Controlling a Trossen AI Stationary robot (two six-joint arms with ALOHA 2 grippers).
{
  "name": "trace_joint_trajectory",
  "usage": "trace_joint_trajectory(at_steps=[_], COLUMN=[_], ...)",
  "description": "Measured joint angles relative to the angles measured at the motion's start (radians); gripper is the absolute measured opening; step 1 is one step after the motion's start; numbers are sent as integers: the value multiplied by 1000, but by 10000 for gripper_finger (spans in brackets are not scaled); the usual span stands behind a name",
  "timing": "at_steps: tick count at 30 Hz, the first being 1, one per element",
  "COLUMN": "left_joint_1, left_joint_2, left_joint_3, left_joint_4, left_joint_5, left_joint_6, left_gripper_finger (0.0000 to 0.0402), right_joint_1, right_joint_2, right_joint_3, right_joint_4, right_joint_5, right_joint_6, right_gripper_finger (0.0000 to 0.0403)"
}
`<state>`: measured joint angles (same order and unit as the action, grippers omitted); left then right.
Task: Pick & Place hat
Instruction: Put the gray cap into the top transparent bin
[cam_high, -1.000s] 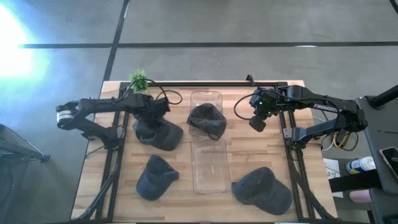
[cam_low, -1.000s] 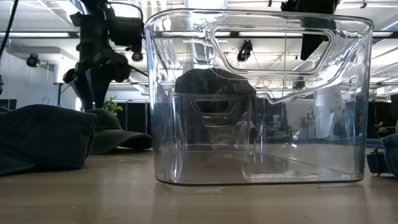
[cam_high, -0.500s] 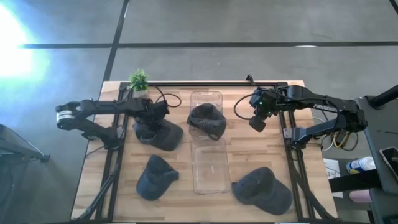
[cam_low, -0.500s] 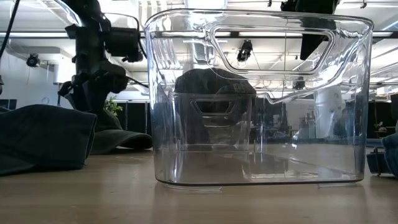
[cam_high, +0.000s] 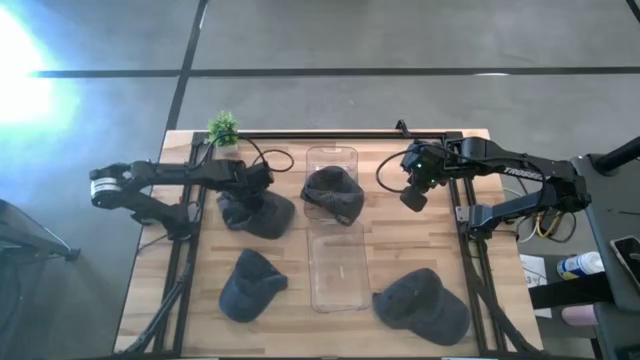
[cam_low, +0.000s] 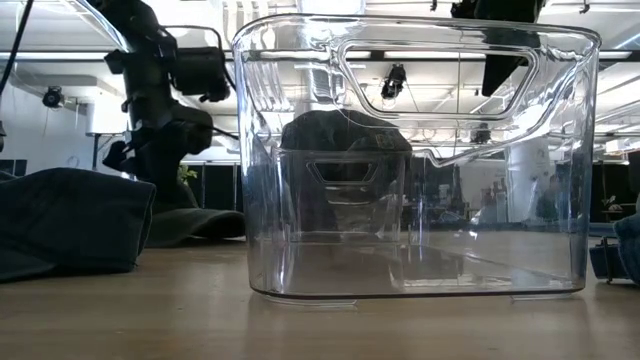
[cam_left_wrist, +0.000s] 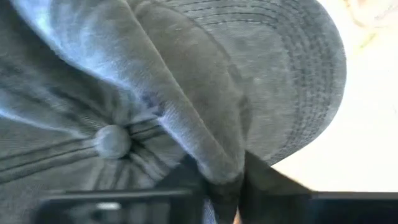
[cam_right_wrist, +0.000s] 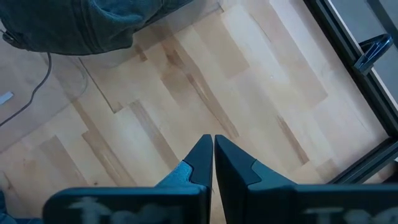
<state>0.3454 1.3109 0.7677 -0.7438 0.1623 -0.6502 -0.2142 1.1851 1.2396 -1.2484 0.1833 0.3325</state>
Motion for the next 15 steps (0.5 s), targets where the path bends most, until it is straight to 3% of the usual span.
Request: trace_joint_trajectory(at_steps=[4,15], left_joint_1=[0,0], left_joint_2=[0,-80], left_joint_3=[-1,109], left_joint_4=[33,24], left_joint_5=[-12,-41], left_joint_6=[2,42], left_gripper_finger=[6,1], right_joint_1=[0,0], right_joint_2=[0,0], right_joint_3=[0,0], right_joint_4=[2,1], right_joint_5=[0,0], right_joint_6=[0,-11], right_gripper_finger=[13,13])
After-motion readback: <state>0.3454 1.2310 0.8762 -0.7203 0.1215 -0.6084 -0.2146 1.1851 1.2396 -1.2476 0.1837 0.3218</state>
